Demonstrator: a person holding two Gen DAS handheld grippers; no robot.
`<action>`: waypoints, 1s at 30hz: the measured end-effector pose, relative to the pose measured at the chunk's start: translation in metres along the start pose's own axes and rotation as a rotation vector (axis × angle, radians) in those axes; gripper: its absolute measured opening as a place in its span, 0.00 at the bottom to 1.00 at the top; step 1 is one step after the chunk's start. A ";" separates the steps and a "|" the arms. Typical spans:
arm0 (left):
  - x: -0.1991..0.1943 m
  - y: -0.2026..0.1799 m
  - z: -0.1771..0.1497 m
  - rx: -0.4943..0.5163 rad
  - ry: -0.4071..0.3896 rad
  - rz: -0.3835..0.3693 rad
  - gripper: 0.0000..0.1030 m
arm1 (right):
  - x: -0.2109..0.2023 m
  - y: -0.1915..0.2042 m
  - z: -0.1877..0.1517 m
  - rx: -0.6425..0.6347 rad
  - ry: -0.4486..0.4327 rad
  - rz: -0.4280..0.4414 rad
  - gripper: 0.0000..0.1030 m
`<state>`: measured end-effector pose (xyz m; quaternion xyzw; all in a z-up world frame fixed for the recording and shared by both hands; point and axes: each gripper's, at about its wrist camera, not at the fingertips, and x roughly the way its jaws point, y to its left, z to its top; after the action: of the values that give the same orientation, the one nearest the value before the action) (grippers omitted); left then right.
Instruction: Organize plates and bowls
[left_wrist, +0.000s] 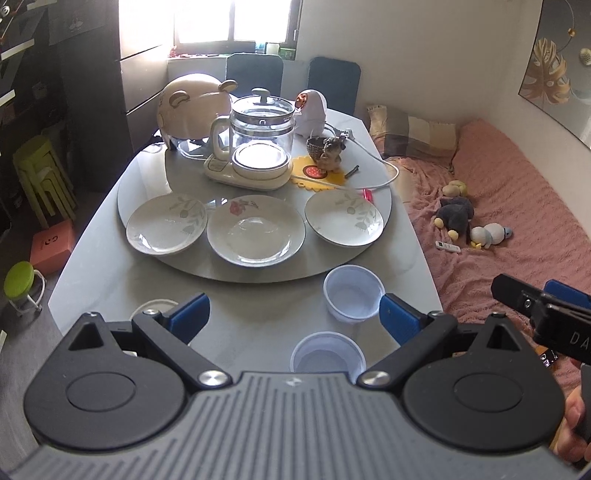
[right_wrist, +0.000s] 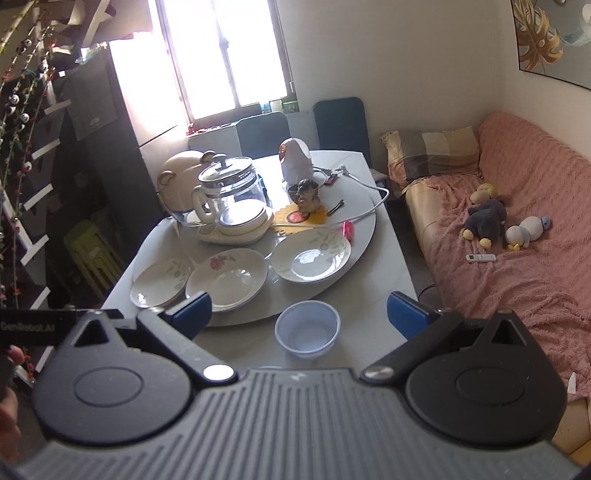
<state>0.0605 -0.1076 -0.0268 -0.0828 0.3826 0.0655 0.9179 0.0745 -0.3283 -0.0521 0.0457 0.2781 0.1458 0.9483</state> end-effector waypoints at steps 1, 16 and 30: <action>0.004 0.001 0.003 0.004 -0.002 -0.015 0.97 | 0.002 0.000 0.002 0.000 -0.008 -0.002 1.00; 0.102 0.027 0.065 0.025 0.039 -0.146 0.97 | 0.066 0.006 0.028 0.023 0.047 -0.108 1.00; 0.166 0.065 0.087 0.015 0.085 -0.213 0.97 | 0.112 0.012 0.035 0.162 0.109 -0.169 1.00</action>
<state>0.2243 -0.0169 -0.0915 -0.1187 0.4105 -0.0386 0.9033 0.1803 -0.2829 -0.0779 0.0903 0.3431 0.0448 0.9339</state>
